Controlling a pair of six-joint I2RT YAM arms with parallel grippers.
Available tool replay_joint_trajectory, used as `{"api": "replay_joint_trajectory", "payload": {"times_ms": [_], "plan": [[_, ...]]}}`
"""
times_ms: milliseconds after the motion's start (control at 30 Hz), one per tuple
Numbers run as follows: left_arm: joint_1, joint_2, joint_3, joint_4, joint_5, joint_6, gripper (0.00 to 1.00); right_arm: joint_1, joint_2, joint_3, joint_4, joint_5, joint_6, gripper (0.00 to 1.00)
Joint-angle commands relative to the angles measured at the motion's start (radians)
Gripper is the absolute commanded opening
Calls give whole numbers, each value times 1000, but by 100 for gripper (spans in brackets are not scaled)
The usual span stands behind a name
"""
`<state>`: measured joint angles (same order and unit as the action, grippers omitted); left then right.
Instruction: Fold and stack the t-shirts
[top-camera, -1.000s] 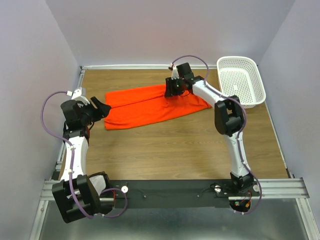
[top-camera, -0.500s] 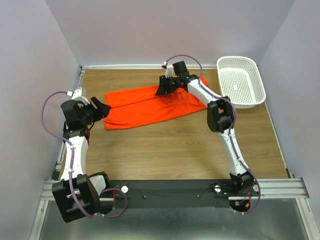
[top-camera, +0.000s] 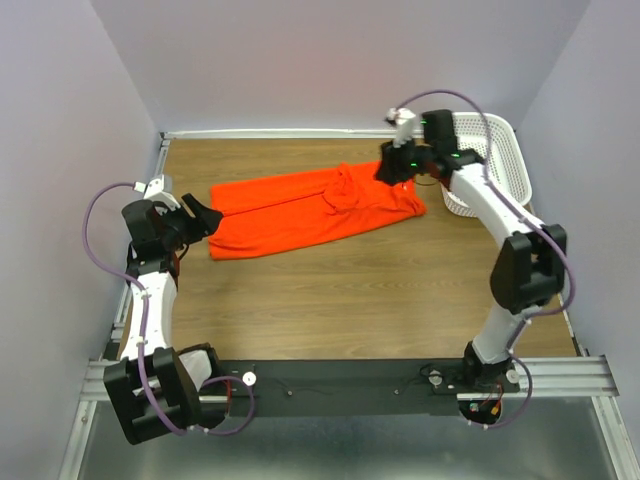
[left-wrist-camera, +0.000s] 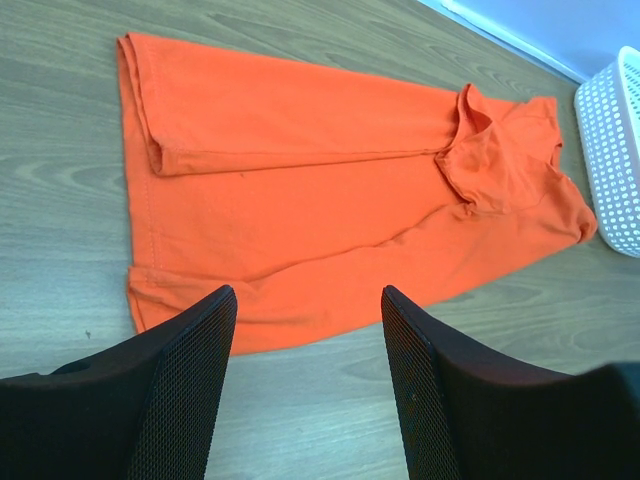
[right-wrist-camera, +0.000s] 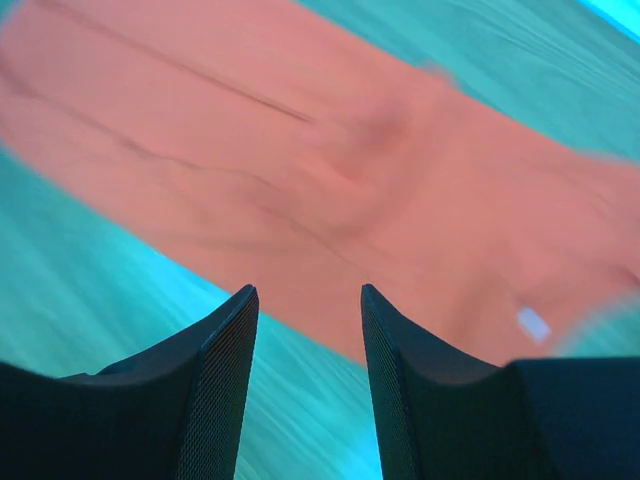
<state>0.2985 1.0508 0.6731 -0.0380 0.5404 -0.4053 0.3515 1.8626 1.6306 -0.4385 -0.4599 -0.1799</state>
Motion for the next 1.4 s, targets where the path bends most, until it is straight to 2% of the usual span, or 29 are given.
{"api": "replay_joint_trajectory", "payload": {"times_ms": [0,167,267,500,667,1367], "plan": [[-2,-15,-17,29,41,-9,68,-198,-42,-202,-23,139,-70,52],[-7,26,-35,6,-46,-76,68,-221,-124,-353,-22,236,-177,47],[-10,83,-49,-33,-83,-139,67,-230,-102,-382,-8,279,-205,43],[-27,236,-60,-131,-230,-230,64,-241,-57,-361,-6,287,-231,45],[-53,259,-64,-128,-279,-250,64,-241,-45,-338,-3,291,-259,47],[-76,364,-46,-112,-387,-283,50,-243,148,-167,-3,308,-285,47]]}}
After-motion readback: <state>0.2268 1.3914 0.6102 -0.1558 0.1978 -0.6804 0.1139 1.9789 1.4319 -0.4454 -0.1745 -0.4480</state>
